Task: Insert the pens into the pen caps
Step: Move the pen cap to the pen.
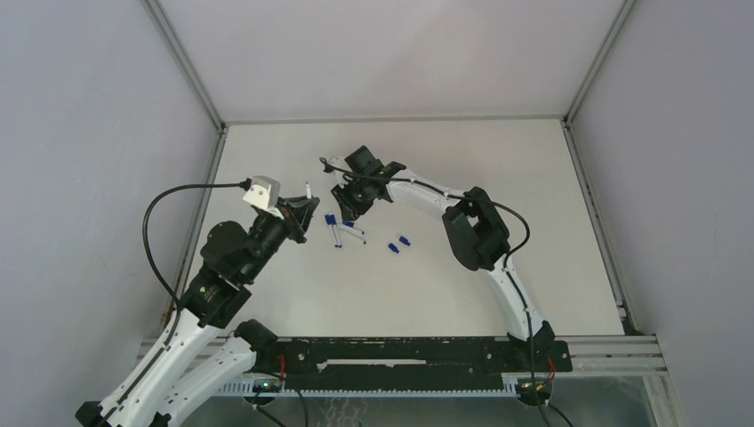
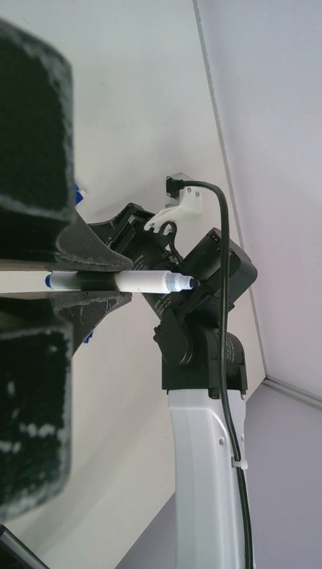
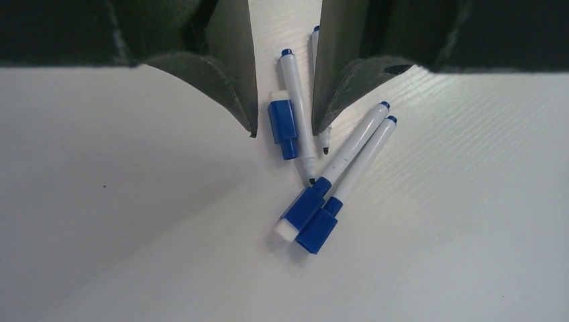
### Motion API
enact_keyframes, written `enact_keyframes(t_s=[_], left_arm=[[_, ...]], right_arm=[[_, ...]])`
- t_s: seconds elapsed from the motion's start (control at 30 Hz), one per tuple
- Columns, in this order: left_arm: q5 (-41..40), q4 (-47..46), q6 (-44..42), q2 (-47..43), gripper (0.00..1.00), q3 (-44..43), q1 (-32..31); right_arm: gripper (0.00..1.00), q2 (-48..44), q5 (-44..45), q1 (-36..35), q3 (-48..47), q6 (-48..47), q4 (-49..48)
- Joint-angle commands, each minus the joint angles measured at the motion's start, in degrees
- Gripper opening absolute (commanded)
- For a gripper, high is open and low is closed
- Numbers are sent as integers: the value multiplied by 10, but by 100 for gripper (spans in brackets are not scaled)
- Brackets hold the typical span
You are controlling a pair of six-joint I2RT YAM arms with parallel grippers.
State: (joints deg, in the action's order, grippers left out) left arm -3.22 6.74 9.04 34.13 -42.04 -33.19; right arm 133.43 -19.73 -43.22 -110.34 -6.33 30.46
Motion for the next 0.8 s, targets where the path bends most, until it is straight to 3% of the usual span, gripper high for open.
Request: enact_keyframes(t_s=[0.0,0.5,0.77], left_arm=[[5,-21,0,0,0,8,7],[6,-21,0,0,0,7,7],[8,-22,1,1,0,8,8]], right_arm=[[42,11,7,-5,-33,-10,10],[37,30,10,-5,-45,-14,33],[31,21,59,-1,-36,0,27]])
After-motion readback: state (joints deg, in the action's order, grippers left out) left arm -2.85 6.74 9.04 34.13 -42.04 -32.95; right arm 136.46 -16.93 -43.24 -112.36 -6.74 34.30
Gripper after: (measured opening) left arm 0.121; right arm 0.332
